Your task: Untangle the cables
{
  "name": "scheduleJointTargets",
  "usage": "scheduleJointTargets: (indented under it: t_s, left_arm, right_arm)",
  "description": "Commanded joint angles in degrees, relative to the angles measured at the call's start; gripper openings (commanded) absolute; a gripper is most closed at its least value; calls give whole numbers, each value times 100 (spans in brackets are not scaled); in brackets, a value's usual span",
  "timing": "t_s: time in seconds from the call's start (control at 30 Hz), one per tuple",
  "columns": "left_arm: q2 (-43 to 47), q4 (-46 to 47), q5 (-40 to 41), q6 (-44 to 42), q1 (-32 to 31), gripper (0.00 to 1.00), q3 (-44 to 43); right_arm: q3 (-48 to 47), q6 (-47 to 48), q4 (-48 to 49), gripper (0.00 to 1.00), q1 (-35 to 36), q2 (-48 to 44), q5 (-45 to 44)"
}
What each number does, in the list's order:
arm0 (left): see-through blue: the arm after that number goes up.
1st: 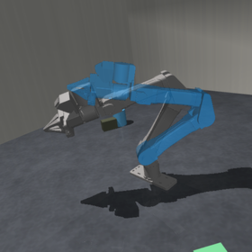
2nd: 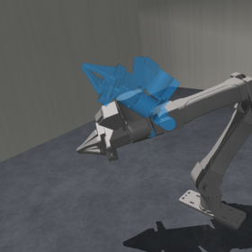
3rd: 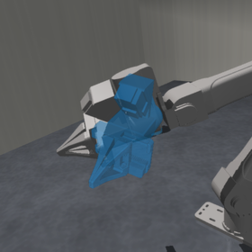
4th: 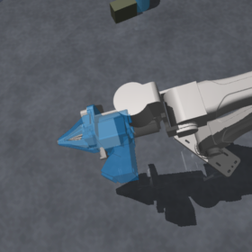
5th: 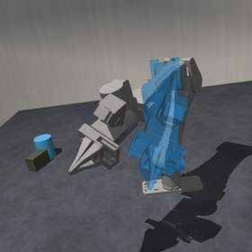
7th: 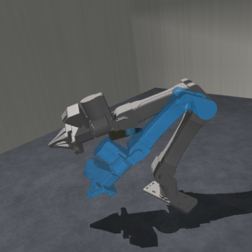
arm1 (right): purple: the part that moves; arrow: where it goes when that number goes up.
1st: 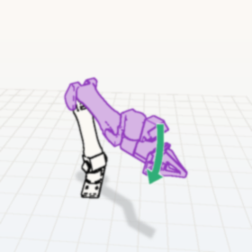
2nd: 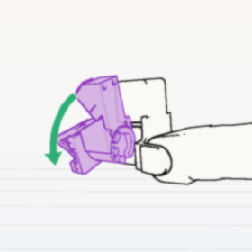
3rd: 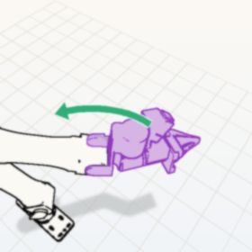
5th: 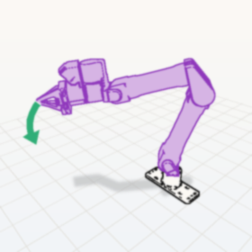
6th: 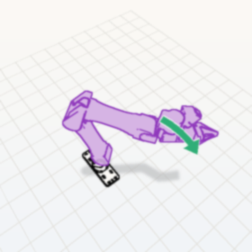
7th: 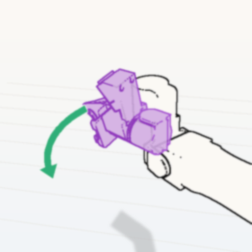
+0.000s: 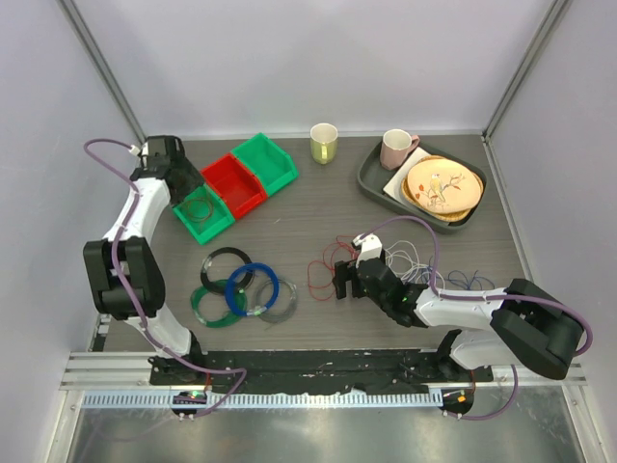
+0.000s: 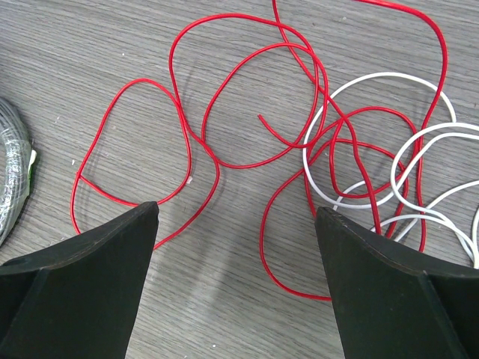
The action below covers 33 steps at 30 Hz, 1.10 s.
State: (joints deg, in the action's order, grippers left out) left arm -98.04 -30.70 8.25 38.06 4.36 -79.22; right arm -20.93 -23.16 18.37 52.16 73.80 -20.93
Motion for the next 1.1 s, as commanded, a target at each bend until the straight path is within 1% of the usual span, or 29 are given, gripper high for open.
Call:
scheduleJointTargets:
  t_s: [0.0,0.1,0.23,0.27,0.3,0.33,0.37,0.43,0.53,0.63,0.67,0.73,0.77,0.83,0.87,0.97,1.07]
  left_arm:
    - [549,205,-157,-150,3,73,91]
    - [663,178,-209,-255,-5,82,109]
    - [865,291,-386,-308,3,85,205]
    - [996,432,-377,-300,-5,89,397]
    - [1041,624,-203,-204,3,91,477]
    - [1059,679,-175,-203,3,93,521]
    - [1041,697,-175,-203,3,97,496]
    - [831,679,-279,-246,3,100,408]
    - [339,574,-507,-229,3,100,145]
    - [-74,539,-649,-238,3,94,-137]
    - [-136,591,-667,-238,-5,89,-190]
    - [-268,661,-667,-229,3,84,-199]
    - [-294,714,-658,-212,3,77,-199]
    - [-356,741,-667,-203,-5,69,-208]
    - [-374,732,-623,-185,3,61,-208]
    - [-374,732,-614,-185,3,50,-208]
    - [-400,732,-553,-159,-5,49,-199]
  right_arm:
    - [-52,-66,167,91,4,-94,-105]
    - [-78,-66,141,91,-4,-59,-96]
    - [-104,-66,123,91,-4,3,-96]
    - [-113,-57,114,91,-13,29,-96]
    - [-139,-66,105,91,-13,38,-96]
    - [-157,-66,97,91,-4,55,-104]
    - [-175,-57,79,91,-4,82,-78]
    - [-210,-57,79,91,-13,82,-61]
    - [-210,-40,88,91,-13,82,-52]
    - [-201,-40,88,91,-4,91,-69]
    - [-192,-40,79,91,-13,91,-78]
    - [-201,-22,88,91,-13,108,-104]
    - [-192,-22,88,91,-4,108,-104]
    - [-201,-14,96,91,4,143,-104]
    - [-201,-13,105,91,-13,135,-104]
    - [-210,-5,105,91,-13,179,-104]
    - [-201,-5,97,91,-4,170,-122]
